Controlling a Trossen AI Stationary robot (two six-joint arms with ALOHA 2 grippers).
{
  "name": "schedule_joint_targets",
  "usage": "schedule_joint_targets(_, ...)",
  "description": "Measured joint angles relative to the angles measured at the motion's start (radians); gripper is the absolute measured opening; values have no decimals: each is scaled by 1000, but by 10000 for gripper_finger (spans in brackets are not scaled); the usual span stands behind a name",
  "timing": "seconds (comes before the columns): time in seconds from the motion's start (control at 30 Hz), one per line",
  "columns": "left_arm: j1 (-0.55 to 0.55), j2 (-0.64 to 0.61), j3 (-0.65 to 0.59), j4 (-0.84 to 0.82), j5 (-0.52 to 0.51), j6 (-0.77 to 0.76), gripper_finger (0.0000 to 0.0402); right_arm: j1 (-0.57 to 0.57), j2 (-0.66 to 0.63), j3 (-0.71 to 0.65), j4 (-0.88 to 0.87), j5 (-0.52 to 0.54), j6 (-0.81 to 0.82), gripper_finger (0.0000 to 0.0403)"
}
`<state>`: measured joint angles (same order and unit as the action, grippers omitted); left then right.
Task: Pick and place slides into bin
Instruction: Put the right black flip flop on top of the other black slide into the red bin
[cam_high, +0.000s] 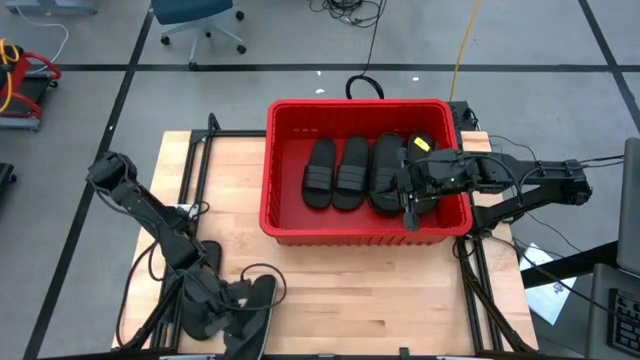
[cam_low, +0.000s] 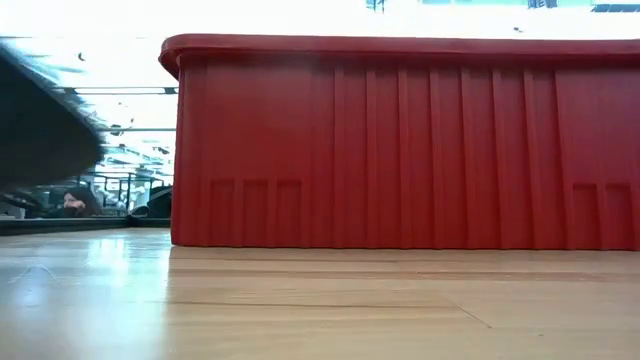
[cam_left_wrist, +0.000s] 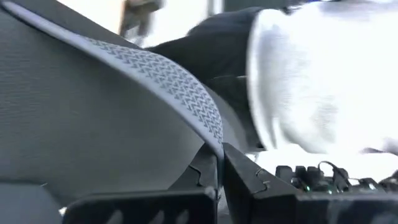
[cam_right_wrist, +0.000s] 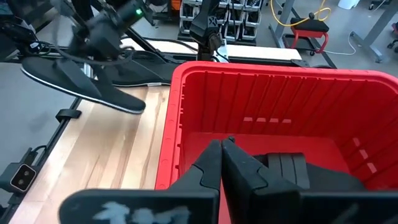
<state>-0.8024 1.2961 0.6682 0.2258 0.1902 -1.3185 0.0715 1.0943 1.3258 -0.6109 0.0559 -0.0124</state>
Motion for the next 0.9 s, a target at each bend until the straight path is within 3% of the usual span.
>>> schedule_joint_targets(0.23,45,-5,260,-149,186,183,2,-1,0,0,0,0,-26,0)
schedule_joint_targets(0.4,159,-45,539,-506,248,414,1,-27,0,0,0,1,-26,0)
schedule_joint_targets(0.53,264,-66,795,-917,166,661,1,-48,0,0,1,1,-26,0)
schedule_joint_targets(0.63,357,-67,954,-1127,93,823,1,-60,0,0,4,1,-26,0)
schedule_joint_targets(0.8,516,-66,1104,-1296,-113,1101,1,-78,0,0,37,1,-26,0)
schedule_joint_targets(0.9,647,-48,1156,-1316,-142,1193,1,-86,0,0,64,31,-19,0)
